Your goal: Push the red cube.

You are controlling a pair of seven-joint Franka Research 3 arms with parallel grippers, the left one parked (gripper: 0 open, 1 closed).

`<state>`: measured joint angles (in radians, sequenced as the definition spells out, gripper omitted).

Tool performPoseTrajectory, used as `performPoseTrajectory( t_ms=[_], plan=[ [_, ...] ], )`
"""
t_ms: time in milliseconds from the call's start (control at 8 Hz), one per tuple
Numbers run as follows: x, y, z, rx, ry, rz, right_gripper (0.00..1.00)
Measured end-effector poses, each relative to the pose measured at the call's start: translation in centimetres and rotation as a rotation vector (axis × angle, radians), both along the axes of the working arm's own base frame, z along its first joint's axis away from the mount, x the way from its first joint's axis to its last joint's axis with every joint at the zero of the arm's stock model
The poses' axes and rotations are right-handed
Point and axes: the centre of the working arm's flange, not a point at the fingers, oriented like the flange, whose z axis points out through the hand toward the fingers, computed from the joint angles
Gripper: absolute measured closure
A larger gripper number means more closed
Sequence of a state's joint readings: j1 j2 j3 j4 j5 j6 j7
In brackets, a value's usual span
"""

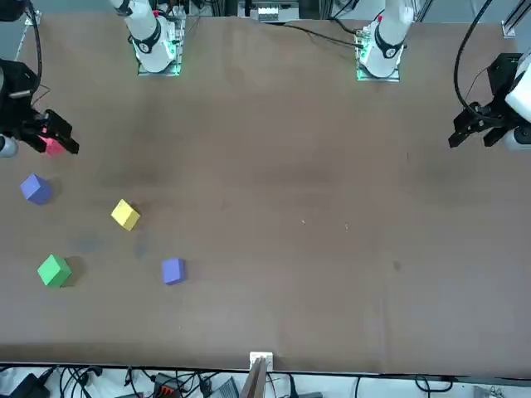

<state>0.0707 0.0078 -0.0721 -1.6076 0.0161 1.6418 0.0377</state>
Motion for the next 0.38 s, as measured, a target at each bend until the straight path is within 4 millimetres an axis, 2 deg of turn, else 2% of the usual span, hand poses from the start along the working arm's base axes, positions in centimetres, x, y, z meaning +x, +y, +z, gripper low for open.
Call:
performPoseTrajectory(
  t_ms=[375],
  plan=[
    [-0.24, -0.02, 0.20, 0.000, 0.000, 0.005, 0.00]
  ],
)
